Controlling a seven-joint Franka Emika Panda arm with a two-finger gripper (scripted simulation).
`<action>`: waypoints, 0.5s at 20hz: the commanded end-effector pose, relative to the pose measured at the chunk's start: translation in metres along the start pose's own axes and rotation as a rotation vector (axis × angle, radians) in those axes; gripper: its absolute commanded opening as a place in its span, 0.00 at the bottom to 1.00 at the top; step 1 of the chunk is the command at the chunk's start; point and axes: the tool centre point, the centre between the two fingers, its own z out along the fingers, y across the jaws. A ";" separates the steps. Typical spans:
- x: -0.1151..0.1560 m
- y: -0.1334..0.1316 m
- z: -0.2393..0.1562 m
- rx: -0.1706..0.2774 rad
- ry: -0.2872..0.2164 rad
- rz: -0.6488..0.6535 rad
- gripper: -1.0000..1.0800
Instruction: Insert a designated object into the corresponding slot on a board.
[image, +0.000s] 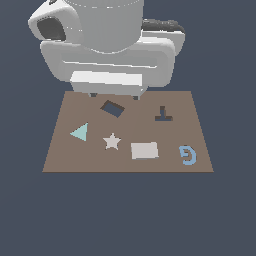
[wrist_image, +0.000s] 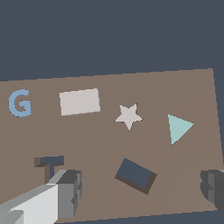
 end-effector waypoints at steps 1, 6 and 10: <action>0.000 0.000 0.000 0.000 0.000 0.000 0.96; 0.000 -0.001 0.001 0.000 0.000 0.014 0.96; 0.000 -0.004 0.005 -0.001 -0.001 0.047 0.96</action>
